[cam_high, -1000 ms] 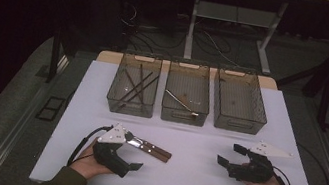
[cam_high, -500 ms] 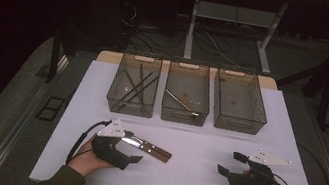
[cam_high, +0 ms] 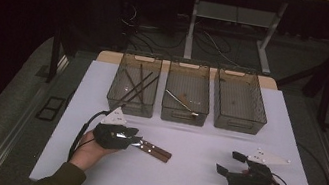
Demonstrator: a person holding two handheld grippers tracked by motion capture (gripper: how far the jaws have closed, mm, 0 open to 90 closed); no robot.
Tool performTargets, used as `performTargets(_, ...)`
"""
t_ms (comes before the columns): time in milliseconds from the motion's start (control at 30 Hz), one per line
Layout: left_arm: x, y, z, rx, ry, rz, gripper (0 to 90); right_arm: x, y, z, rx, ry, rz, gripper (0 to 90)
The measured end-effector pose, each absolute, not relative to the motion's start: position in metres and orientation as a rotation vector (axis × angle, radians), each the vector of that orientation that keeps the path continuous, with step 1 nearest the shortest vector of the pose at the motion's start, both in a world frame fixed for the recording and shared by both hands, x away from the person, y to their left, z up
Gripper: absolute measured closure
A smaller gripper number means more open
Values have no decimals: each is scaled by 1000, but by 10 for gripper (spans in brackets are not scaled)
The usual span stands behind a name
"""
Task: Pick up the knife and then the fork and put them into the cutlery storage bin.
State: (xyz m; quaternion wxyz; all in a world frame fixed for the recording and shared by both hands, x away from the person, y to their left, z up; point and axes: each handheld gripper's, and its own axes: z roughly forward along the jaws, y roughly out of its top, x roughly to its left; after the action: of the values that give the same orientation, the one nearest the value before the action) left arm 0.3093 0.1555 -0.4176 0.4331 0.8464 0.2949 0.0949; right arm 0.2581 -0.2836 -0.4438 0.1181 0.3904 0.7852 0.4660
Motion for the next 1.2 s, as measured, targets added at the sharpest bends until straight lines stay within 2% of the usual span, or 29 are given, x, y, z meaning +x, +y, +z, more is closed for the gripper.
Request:
performTargets(133,321,157,-420,2118,773,244,853,259,-283,-444,1147,2297,1366,182)
performTargets(200,326,157,-421,2121,786,243,894,259,-283,-444,1144,2295,1370,182)
performTargets(567,350,151,-434,2213,825,225,897,260,-282,-444,1140,2293,1356,182)
performTargets(1200,348,145,-442,2317,799,199,897,261,-283,-444,1139,2292,1349,182)
